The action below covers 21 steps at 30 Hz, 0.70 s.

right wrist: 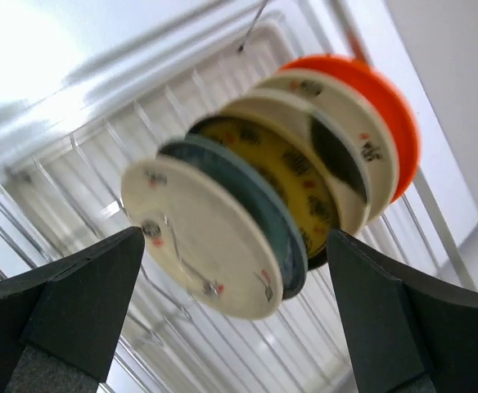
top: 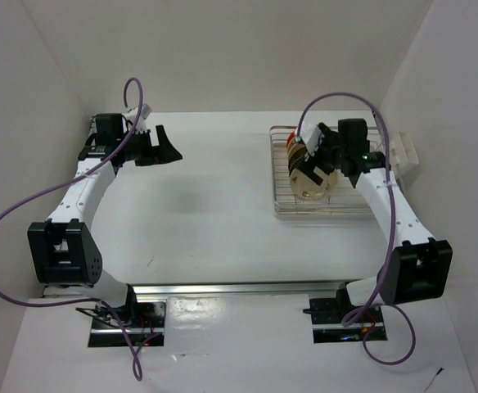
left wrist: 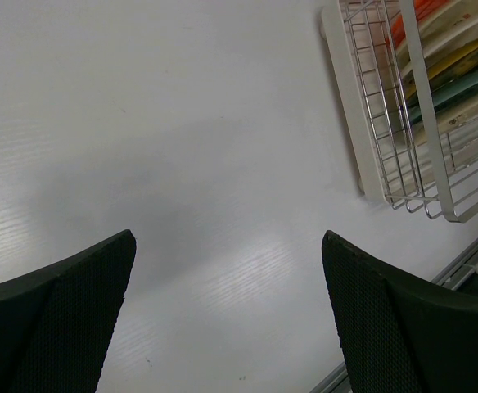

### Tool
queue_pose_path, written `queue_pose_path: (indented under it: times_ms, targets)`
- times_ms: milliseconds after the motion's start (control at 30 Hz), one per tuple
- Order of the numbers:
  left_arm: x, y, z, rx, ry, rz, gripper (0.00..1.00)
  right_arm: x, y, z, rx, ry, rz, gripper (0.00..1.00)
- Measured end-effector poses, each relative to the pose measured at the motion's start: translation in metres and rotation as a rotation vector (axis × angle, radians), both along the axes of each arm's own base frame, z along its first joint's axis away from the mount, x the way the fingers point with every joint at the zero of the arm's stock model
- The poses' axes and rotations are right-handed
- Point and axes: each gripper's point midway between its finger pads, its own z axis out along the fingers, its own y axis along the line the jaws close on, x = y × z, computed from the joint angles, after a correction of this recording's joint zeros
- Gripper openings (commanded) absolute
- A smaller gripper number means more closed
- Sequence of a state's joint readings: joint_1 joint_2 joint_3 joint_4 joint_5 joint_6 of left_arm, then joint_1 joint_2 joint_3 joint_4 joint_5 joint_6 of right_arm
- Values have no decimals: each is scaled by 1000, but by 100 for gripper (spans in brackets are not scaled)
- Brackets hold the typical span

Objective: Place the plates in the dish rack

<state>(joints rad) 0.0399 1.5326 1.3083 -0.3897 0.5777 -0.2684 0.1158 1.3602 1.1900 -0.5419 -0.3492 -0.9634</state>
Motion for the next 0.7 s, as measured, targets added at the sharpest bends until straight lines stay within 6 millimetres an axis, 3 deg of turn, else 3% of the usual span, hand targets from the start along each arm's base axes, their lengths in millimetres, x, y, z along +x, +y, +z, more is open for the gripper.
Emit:
queue_pose_path:
  times_ms: [167, 300, 400, 533, 700]
  targets:
    - [0, 0, 0, -3, 2, 1, 100, 11, 26, 51, 330, 65, -156, 100]
    - [-1, 0, -1, 0, 8, 4, 100, 6, 55, 78, 593, 181, -196, 100]
    - [-2, -1, -3, 8, 15, 4, 100, 17, 68, 95, 714, 245, -272, 100]
    - [-4, -5, -5, 13, 23, -3, 100, 51, 69, 118, 747, 173, -406, 100]
    - [-7, -7, -6, 16, 34, -9, 100, 63, 54, 122, 744, 104, -532, 100]
